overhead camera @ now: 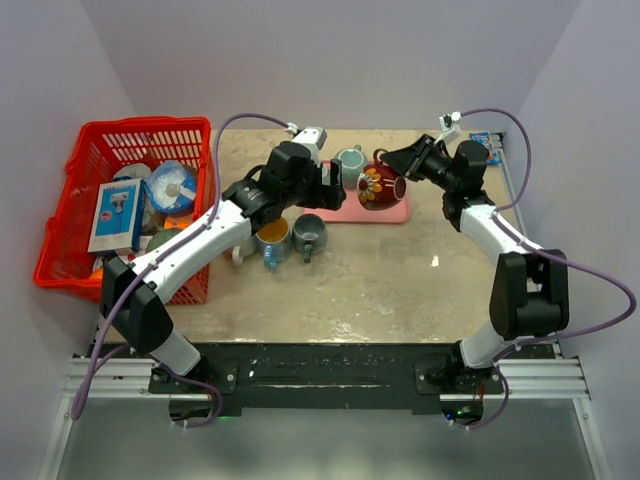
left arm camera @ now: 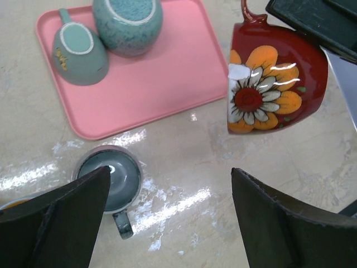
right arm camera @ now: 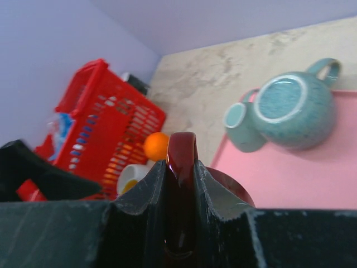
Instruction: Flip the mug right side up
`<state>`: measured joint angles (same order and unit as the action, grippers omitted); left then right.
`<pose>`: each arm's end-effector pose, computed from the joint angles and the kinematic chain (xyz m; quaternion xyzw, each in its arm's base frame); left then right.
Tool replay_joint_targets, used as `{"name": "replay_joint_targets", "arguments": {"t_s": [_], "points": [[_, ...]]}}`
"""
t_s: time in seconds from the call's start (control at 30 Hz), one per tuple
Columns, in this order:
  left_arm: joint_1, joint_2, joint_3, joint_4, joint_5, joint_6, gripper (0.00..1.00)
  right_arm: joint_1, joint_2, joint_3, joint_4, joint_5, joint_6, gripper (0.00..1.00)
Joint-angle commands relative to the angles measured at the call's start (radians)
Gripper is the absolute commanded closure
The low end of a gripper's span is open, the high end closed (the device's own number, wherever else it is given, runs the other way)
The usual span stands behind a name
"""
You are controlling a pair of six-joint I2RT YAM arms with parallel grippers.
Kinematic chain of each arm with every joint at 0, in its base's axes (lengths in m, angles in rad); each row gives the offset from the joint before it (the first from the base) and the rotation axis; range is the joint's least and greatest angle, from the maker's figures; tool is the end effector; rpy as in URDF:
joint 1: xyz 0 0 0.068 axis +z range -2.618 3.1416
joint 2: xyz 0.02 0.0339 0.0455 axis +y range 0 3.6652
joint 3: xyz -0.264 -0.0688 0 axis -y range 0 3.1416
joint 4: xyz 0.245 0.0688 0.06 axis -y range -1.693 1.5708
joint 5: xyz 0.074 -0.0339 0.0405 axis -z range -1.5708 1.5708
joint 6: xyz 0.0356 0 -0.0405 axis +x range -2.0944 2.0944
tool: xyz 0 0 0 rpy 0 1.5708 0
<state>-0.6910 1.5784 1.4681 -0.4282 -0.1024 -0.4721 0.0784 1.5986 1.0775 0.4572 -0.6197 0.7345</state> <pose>0.2844 -0.2305 0.3540 0.0698 0.8661 -0.2336 0.4363 0.3697 0.0498 0.3009 0.0263 0.7248 0.4619 0.5106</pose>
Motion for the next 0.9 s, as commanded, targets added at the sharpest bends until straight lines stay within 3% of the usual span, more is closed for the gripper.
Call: {"name": "replay_joint_targets", "arguments": {"t_s": [0.0,0.43,0.67,0.87], "points": [[0.021,-0.024,0.038,0.115,0.130,0.035,0.06,0.001,-0.092,-0.025,0.319,-0.176,0.189,1.00],[0.061,-0.132,-0.015,0.356,0.335,0.113,0.09,0.003,-0.241,-0.113,0.497,-0.331,0.358,1.00],[0.065,-0.107,-0.037,0.509,0.529,0.043,0.23,0.015,-0.308,-0.148,0.419,-0.347,0.324,1.00],[0.065,-0.060,-0.068,0.618,0.707,-0.019,0.38,0.027,-0.322,-0.168,0.461,-0.348,0.358,1.00]]}}
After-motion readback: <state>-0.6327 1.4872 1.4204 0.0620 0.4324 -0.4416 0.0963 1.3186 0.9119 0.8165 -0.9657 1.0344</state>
